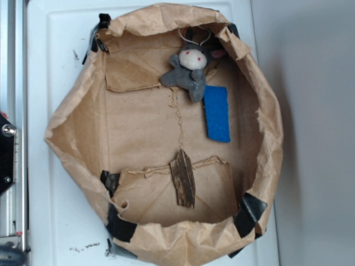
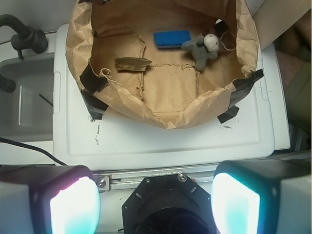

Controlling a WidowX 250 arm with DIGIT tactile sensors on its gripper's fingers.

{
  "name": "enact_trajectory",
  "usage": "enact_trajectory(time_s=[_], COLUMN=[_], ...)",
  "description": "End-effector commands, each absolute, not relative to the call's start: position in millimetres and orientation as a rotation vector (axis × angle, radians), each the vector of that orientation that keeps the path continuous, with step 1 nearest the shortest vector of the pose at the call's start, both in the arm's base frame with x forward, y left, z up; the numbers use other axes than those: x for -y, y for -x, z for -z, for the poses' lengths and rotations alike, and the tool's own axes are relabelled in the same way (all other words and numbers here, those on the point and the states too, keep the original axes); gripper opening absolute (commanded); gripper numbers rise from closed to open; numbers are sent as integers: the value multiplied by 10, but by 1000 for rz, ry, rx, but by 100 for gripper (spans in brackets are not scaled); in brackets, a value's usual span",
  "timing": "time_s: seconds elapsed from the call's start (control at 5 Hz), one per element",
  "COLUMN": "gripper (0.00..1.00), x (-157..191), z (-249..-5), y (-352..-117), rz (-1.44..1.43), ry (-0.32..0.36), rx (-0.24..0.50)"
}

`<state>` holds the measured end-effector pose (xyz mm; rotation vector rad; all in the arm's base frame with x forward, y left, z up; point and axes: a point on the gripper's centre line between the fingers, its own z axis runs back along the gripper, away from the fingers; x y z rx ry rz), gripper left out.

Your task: Grab the wood chip.

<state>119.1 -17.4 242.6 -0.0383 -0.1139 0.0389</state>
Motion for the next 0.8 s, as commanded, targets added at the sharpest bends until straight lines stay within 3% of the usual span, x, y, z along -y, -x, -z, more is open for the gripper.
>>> enact_trajectory(time_s=[0.0,0.2,0.6], gripper=[100,100,100], x=[174,398,546], z=[-2426,-2336,-1951], y=[-1191,-1691,-2382], rz=[-39,27,345], ry=[38,69,-39], rx=[114,132,154])
